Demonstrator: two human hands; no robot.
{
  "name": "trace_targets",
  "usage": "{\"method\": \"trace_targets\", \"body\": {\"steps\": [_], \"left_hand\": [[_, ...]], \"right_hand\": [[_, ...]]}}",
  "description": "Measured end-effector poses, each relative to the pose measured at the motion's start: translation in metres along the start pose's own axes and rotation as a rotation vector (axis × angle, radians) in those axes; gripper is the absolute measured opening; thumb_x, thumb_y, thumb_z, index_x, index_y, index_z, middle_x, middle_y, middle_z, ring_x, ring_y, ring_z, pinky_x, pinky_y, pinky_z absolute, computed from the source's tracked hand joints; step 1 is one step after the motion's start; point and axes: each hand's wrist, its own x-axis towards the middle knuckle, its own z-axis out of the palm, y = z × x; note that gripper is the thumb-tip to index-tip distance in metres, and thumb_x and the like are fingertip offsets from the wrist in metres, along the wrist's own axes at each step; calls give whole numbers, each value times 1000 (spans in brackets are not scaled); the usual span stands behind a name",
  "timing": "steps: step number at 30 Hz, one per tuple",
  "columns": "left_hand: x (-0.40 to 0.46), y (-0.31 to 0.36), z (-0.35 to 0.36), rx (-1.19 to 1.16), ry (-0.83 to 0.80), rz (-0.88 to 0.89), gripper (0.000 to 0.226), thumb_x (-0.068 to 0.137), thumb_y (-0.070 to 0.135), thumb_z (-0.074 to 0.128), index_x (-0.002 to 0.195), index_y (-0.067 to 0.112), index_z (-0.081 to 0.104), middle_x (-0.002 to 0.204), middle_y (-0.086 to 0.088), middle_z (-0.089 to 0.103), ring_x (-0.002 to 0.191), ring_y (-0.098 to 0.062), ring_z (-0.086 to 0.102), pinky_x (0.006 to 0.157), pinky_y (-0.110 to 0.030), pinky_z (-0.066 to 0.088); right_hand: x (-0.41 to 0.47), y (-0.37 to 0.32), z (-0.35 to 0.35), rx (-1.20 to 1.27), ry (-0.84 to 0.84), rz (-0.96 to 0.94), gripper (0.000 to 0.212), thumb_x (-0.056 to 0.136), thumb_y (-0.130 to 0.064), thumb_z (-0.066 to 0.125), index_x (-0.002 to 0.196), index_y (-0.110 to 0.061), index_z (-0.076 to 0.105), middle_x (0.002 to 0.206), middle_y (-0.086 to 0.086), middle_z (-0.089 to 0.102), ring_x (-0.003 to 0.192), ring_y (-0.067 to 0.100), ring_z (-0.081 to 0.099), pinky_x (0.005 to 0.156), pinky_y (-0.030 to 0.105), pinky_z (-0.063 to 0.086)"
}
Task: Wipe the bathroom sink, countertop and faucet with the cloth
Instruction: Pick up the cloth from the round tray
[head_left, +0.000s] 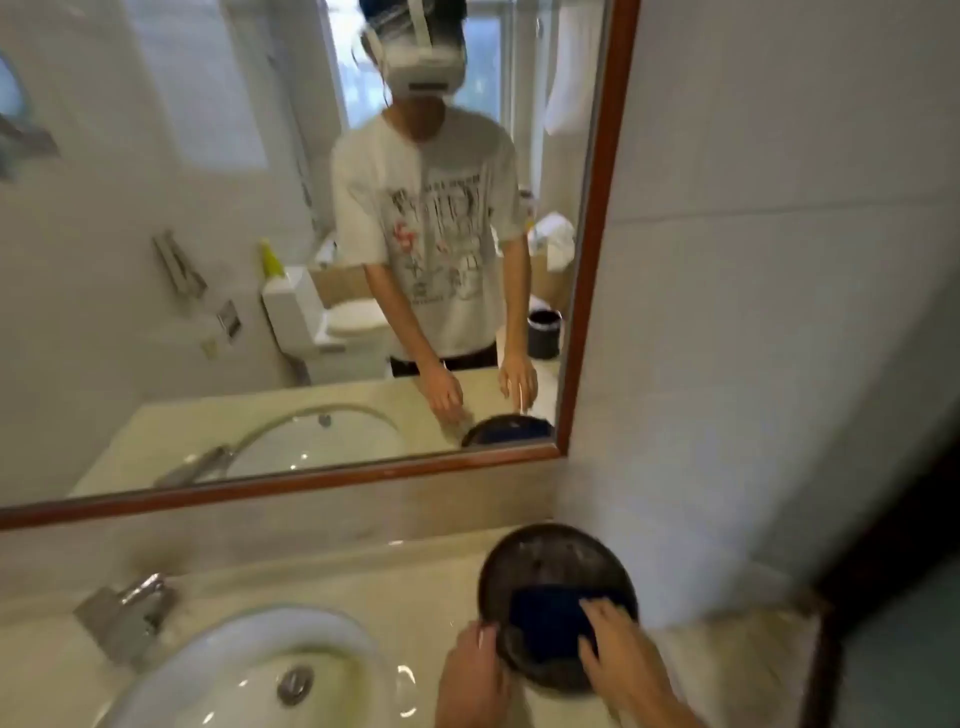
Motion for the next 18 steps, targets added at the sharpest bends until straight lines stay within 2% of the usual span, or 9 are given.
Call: {"method": "trace_targets", "body": {"steps": [1,2,3,4,6,9,13,16,18], "left_hand": [[15,12,-5,-22,44,41,66,93,46,27,150,17,43,151,-9,43,131,-28,51,108,-38,42],[24,22,-10,-29,64,48,58,94,42,31,146,18,46,146,-8,46,127,-27,53,105,-38,44],[37,32,-13,-20,80,74,50,98,36,37,142,18,49,142,-7,48,125,-27,53,104,-38,44],[48,42,-20,-19,89,82,43,101,31,42,140,16,50,140,-8,49,125,-28,52,103,-39,45],[70,58,-17,-17,81,89,38,104,29,46,139,15,51,140,-8,51,128,-28,50,106,-40,45],[101,68,-8,13,30,46,51,101,37,56,145,14,46,145,-9,50,133,-29,47,109,-42,45],[122,68,9,109,-158,-33,83,81,41,81,147,11,41,147,-12,46,137,-32,43,111,-45,45],[123,59,19,46,-114,-93,82,70,37,90,139,12,53,140,-11,51,130,-30,49,107,-41,47],[123,56,17,-19,-77,-91,69,67,37,91,124,12,62,129,-9,56,120,-29,54,99,-40,50]], "right_hand": [[14,1,-23,8,-38,-66,49,92,-37,53,138,-24,63,132,-4,64,114,17,67,91,28,54],[21,3,-32,-1,-160,-94,50,100,-34,48,148,-21,52,143,-2,55,126,19,58,100,30,49],[29,7,-29,-2,-169,-123,52,103,-34,46,152,-20,45,149,0,49,132,20,51,105,32,45],[39,15,-20,7,-206,-80,54,103,-35,48,154,-19,42,152,1,47,135,21,48,107,33,44],[54,20,-15,31,-312,-117,58,101,-36,53,154,-17,41,154,3,45,138,23,45,110,35,41],[79,31,1,22,-367,-267,70,98,-45,59,157,-17,36,159,5,39,145,25,37,118,37,33],[77,43,44,-24,-490,-448,89,94,-65,54,163,-19,19,167,4,25,151,26,27,124,42,21],[54,56,74,-135,-431,-532,107,86,-75,55,165,-18,10,169,6,20,154,29,22,126,48,10],[51,61,83,-131,-353,-545,111,83,-78,57,164,-16,13,168,7,26,153,29,27,125,48,12]]}}
